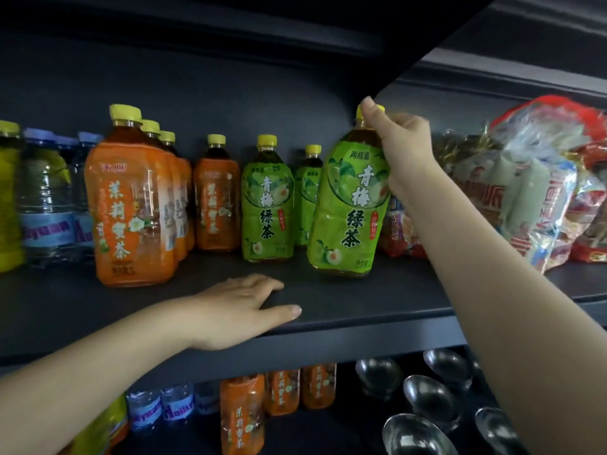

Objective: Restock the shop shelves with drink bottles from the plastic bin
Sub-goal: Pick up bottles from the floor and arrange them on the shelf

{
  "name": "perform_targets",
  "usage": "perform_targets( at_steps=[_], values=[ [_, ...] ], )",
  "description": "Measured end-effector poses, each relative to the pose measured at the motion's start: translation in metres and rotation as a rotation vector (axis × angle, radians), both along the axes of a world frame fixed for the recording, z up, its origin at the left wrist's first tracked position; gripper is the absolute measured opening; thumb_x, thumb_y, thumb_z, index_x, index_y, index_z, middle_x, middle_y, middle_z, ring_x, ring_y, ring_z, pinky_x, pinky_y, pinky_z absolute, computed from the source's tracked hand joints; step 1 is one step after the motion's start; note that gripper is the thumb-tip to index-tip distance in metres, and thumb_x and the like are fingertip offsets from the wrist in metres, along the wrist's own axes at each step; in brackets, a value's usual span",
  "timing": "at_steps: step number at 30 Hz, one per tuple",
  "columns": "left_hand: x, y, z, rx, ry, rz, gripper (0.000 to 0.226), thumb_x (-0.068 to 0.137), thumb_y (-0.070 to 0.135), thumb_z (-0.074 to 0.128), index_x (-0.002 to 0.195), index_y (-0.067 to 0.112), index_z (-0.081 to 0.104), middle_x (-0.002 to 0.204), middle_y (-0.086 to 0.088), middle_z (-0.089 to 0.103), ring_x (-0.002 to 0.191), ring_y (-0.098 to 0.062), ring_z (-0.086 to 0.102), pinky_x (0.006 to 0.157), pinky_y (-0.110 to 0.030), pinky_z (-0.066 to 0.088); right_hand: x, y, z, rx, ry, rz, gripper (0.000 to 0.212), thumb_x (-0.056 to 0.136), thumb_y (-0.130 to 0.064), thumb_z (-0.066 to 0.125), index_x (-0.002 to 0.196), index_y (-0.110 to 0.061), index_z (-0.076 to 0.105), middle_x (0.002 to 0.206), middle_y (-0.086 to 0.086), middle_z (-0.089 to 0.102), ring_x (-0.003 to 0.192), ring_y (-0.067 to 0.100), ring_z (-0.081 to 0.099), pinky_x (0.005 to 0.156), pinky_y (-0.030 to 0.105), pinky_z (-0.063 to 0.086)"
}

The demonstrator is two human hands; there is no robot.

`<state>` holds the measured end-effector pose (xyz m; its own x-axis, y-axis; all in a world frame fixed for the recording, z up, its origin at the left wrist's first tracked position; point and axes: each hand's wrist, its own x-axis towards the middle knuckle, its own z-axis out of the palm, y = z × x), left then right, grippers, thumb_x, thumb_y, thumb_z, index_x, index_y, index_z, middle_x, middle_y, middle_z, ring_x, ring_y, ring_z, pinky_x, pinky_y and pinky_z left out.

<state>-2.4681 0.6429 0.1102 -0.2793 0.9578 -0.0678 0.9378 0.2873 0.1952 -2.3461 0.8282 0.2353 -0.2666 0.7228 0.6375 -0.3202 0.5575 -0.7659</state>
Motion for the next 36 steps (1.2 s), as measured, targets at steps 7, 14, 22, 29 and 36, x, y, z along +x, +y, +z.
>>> perform_targets(
  at_steps=[7, 14, 22, 29, 36],
  values=[
    [0.003, 0.000, 0.003, -0.047, 0.014, 0.047, 0.070, 0.084, 0.068, 0.020, 0.146, 0.041, 0.004, 0.156, 0.017, -0.006, 0.144, -0.006, -0.007, 0.114, -0.024, -0.002, -0.033, 0.033, -0.001, -0.010, -0.035, 0.095, 0.023, 0.085, -0.036, 0.067, 0.072, -0.018, 0.061, 0.080, 0.006, 0.068, 0.086, 0.026, 0.070, 0.086, 0.041, 0.056],
    [0.007, -0.003, 0.005, -0.065, -0.010, 0.066, 0.077, 0.075, 0.073, 0.016, 0.145, 0.043, 0.004, 0.155, 0.019, -0.008, 0.141, 0.000, -0.008, 0.109, -0.019, -0.005, -0.068, 0.061, -0.017, 0.120, -0.194, 0.067, 0.027, 0.088, -0.043, 0.062, 0.072, -0.022, 0.062, 0.067, -0.004, 0.063, 0.057, 0.006, 0.060, 0.051, 0.020, 0.050],
    [0.005, -0.003, 0.006, -0.039, -0.060, 0.084, 0.093, 0.059, 0.090, 0.017, 0.142, 0.047, 0.012, 0.153, 0.025, 0.003, 0.143, -0.004, 0.001, 0.117, -0.028, 0.005, -0.076, 0.073, -0.021, 0.134, -0.296, 0.018, 0.046, 0.081, -0.050, 0.065, 0.106, -0.012, 0.069, 0.092, 0.007, 0.071, 0.085, 0.020, 0.069, 0.076, 0.033, 0.056],
    [0.006, -0.005, 0.005, -0.022, -0.089, 0.091, 0.094, 0.056, 0.093, 0.016, 0.140, 0.050, 0.014, 0.152, 0.027, 0.003, 0.144, -0.006, 0.001, 0.117, -0.031, 0.008, -0.049, 0.069, -0.039, 0.061, -0.398, 0.219, 0.054, 0.079, -0.032, 0.073, 0.125, -0.012, 0.051, 0.096, -0.004, 0.066, 0.082, 0.005, 0.065, 0.067, 0.016, 0.054],
    [0.001, -0.004, 0.004, -0.006, -0.107, 0.100, 0.098, 0.047, 0.098, 0.019, 0.135, 0.054, 0.018, 0.150, 0.029, 0.009, 0.143, -0.007, 0.009, 0.116, -0.031, 0.014, -0.033, 0.074, -0.049, 0.075, -0.576, 0.211, 0.090, 0.070, -0.016, 0.081, 0.142, -0.034, 0.030, 0.111, -0.007, 0.060, 0.094, 0.010, 0.057, 0.063, 0.029, 0.047]
  ],
)
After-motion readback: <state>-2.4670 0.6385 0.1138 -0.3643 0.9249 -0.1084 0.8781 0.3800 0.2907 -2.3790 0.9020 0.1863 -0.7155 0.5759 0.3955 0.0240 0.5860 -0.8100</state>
